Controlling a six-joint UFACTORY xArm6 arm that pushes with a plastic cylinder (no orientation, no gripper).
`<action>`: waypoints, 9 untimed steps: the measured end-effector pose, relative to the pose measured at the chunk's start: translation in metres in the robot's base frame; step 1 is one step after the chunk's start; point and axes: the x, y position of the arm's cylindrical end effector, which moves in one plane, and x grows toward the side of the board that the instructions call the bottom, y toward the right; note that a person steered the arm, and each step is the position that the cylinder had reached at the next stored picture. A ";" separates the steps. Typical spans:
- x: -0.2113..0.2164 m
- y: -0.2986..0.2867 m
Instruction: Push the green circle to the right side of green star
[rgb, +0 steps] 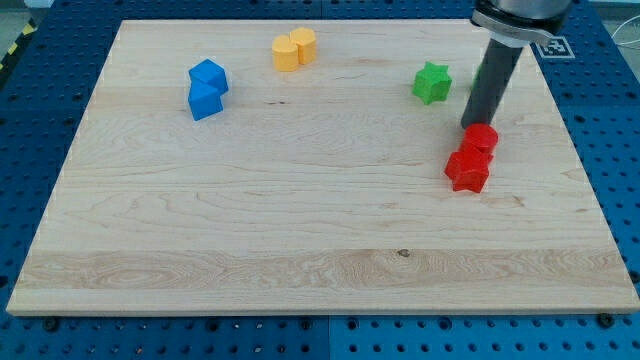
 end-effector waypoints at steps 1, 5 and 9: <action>0.005 0.000; -0.019 0.086; -0.075 0.098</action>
